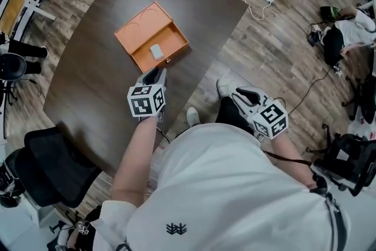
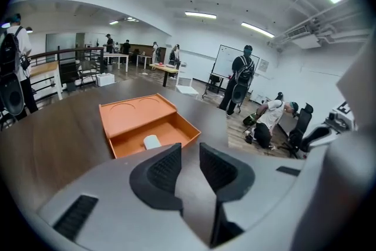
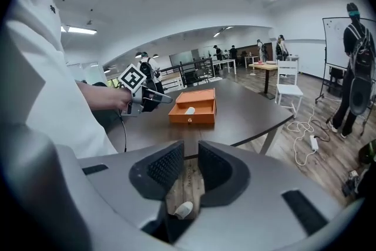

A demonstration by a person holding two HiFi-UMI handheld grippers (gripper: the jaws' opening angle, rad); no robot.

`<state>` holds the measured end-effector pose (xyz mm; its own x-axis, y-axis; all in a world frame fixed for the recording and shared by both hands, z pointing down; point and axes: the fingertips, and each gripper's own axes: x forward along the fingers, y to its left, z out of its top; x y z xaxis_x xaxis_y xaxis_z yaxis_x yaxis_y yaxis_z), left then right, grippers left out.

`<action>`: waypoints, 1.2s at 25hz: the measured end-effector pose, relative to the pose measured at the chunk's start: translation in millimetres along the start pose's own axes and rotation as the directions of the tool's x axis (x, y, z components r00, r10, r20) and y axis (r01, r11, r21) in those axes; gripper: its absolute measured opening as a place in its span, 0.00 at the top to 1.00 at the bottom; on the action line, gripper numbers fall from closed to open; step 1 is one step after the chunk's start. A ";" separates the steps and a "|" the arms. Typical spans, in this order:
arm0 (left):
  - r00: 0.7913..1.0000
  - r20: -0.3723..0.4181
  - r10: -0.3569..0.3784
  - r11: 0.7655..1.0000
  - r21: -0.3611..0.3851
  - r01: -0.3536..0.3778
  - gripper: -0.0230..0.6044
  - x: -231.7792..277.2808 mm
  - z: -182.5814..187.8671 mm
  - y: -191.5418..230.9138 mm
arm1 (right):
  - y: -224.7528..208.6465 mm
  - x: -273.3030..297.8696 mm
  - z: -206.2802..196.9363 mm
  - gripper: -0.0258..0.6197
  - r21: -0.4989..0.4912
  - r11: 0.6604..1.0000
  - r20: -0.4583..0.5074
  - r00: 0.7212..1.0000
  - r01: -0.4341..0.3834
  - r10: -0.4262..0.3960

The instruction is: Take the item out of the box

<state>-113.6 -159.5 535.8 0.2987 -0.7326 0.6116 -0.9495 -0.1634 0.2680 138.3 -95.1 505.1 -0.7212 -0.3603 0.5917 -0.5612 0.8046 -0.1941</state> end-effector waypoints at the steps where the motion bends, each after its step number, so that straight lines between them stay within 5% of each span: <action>1: 1.000 -0.008 0.026 1.000 -0.015 -0.026 0.82 9.9 2.7 10.3 | -9.0 8.7 5.3 0.85 -0.008 1.000 -0.005 1.000 -0.022 0.022; 7: 0.980 -0.098 0.175 0.979 -0.090 -0.184 0.78 62.2 8.9 57.7 | -73.9 49.8 45.0 0.85 -0.102 0.980 -0.057 0.985 -0.168 0.163; 12: 0.933 -0.232 0.276 0.951 -0.077 -0.301 0.72 100.1 2.4 82.7 | -140.7 73.7 69.2 0.85 -0.141 0.958 -0.090 0.967 -0.251 0.240; 21: 0.848 -0.420 0.323 0.915 -0.090 -0.394 0.65 139.7 -2.2 97.8 | -213.4 88.7 92.4 0.85 -0.140 0.930 -0.135 0.937 -0.341 0.323; 30: 0.806 -0.507 0.304 0.893 -0.142 -0.426 0.63 157.9 -16.6 101.7 | -247.2 98.0 97.3 0.86 -0.125 0.916 -0.164 0.919 -0.380 0.359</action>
<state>-161.4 -280.8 672.0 0.0014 -0.3053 0.9522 -0.9619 0.2601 0.0848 166.8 -375.2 534.9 -0.7977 0.0352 0.6020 -0.1891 0.9333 -0.3052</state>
